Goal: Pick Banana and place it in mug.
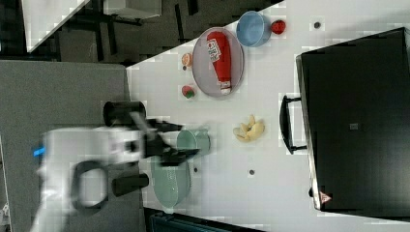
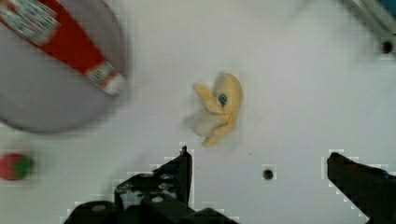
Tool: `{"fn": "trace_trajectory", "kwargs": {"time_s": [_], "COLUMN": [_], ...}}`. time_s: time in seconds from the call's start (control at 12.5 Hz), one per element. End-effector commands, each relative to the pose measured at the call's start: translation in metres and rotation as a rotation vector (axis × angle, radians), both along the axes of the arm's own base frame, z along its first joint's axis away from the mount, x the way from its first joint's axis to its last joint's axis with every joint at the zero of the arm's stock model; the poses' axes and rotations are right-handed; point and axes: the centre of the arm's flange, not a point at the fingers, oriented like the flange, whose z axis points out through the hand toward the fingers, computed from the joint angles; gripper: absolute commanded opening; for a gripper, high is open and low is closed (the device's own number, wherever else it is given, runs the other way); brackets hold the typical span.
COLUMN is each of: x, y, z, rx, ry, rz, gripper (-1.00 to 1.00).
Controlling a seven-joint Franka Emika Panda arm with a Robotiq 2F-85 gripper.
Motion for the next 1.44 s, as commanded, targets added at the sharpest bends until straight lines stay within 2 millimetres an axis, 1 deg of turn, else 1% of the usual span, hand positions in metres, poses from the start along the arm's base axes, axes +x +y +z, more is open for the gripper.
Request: {"fn": "trace_trajectory", "kwargs": {"time_s": [0.08,0.32,0.48,0.56,0.72,0.8,0.96,1.04,1.12,1.2,1.36,1.44], "x": [-0.008,-0.011,-0.012,-0.014,-0.015,-0.017,-0.02,-0.019,-0.018,-0.017,-0.02,-0.019], "y": [0.001,0.001,0.001,0.002,0.003,0.002,0.003,0.003,0.003,0.002,0.002,0.002], "z": [-0.078,-0.138,-0.171,-0.187,-0.214,-0.225,-0.242,-0.246,-0.248,-0.249,-0.251,-0.25], "rx": [0.022,0.036,0.04,0.041,0.041,0.042,0.048,0.046,0.04,0.036,0.038,0.038], "ry": [0.024,0.011,-0.007,-0.013,-0.025,-0.021,-0.007,-0.017,-0.039,-0.05,-0.045,-0.046], "rz": [0.21,0.339,0.4,0.403,0.404,0.401,0.401,0.398,0.398,0.396,0.396,0.396], "gripper": [1.0,1.0,1.0,1.0,1.0,1.0,1.0,0.98,0.72,0.54,0.01,-0.19]}}
